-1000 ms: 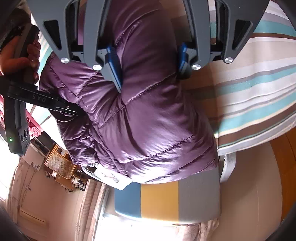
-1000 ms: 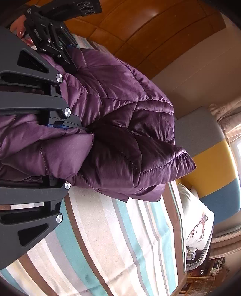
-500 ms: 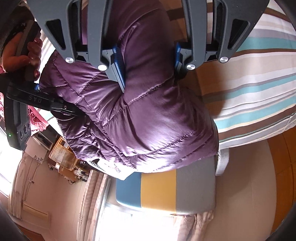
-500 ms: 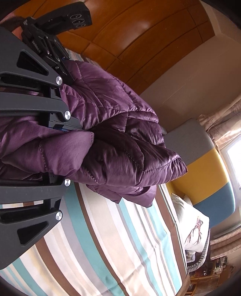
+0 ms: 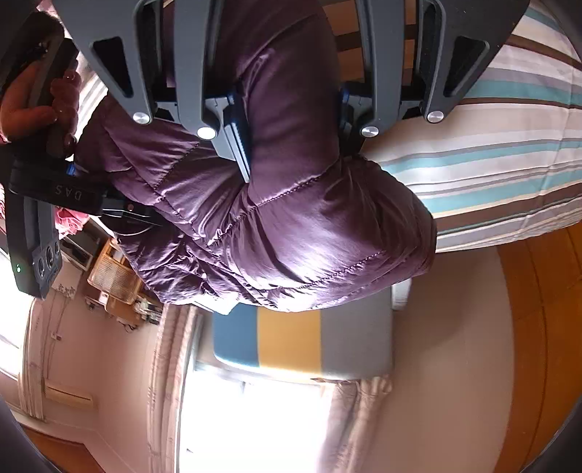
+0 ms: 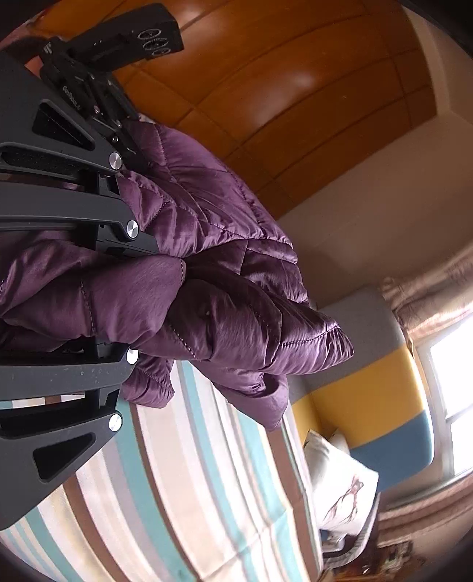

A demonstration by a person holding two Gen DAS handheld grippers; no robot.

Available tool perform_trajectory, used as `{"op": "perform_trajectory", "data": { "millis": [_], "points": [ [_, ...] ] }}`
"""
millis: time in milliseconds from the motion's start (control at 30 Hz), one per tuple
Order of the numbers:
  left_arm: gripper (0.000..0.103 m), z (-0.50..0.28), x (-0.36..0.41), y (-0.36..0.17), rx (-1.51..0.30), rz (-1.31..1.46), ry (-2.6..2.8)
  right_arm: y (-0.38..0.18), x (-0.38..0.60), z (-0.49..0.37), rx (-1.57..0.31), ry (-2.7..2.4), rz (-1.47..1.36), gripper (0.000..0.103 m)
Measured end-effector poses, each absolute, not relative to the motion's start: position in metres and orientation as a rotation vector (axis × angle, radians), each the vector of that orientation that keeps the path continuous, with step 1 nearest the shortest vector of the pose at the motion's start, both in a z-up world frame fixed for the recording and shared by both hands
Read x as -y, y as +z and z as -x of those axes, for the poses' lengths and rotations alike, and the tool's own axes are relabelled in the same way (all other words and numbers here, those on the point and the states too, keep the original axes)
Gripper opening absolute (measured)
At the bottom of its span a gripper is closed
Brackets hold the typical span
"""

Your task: Fold large clothes

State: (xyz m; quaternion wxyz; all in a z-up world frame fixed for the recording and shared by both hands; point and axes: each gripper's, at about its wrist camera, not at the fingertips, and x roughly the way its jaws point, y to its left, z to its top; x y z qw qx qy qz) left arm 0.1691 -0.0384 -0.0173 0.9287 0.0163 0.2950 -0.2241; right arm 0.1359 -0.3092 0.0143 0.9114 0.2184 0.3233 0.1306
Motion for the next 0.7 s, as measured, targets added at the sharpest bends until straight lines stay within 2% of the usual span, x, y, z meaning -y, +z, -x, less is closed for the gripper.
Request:
{"op": "perform_trajectory", "data": {
  "millis": [133, 267, 367, 433, 533, 633, 700],
  "points": [
    [0.037, -0.174, 0.014, -0.025, -0.633, 0.012, -0.434, 0.006, 0.297, -0.149, -0.695, 0.289, -0.446, 0.023],
    [0.038, -0.182, -0.003, -0.055, -0.714, 0.017, -0.414, -0.017, 0.284, -0.155, -0.789, 0.267, -0.432, 0.023],
    [0.040, -0.183, -0.012, -0.070, -0.737, 0.044, -0.410, -0.027, 0.287, -0.157, -0.822, 0.255, -0.460, 0.037],
    [0.041, -0.180, -0.016, -0.075, -0.735, 0.029, -0.409, -0.026, 0.293, -0.160, -0.830, 0.237, -0.453, 0.064],
    [0.043, -0.181, -0.021, -0.079, -0.740, 0.041, -0.418, -0.028, 0.305, -0.168, -0.857, 0.211, -0.429, 0.080],
    [0.044, -0.181, -0.019, -0.083, -0.741, 0.033, -0.412, -0.041, 0.314, -0.183, -0.936, 0.226, -0.451, 0.086],
    [0.044, -0.185, -0.017, -0.083, -0.744, 0.024, -0.412, -0.056, 0.325, -0.199, -0.983, 0.278, -0.519, 0.086]
  ]
}}
